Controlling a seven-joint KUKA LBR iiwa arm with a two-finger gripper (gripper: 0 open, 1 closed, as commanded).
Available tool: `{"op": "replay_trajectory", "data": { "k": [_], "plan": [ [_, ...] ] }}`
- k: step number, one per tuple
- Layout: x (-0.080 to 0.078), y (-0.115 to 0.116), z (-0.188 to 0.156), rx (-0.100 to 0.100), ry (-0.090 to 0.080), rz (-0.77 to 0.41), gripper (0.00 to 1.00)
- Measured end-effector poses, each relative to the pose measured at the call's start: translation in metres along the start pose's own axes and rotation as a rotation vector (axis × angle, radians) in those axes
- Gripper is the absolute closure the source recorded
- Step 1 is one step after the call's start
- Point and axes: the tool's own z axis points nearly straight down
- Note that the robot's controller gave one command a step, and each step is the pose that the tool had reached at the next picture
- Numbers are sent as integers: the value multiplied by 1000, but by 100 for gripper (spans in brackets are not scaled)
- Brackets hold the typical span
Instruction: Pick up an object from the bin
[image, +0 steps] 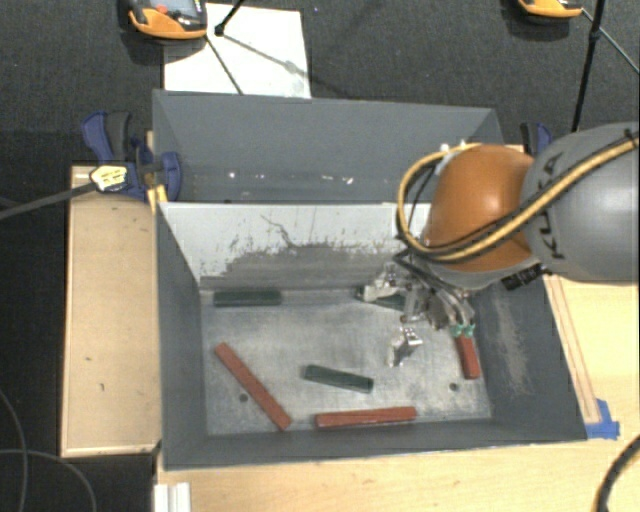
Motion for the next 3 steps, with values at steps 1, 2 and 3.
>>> {"op": "replay_trajectory", "data": {
  "k": [1, 2, 3],
  "plan": [
    [20, 42, 8, -1, 6, 92, 0],
    [23, 62, 7, 0, 6, 187, 0],
    [35, 67, 45, -1, 3, 3, 0]
  ]
}}
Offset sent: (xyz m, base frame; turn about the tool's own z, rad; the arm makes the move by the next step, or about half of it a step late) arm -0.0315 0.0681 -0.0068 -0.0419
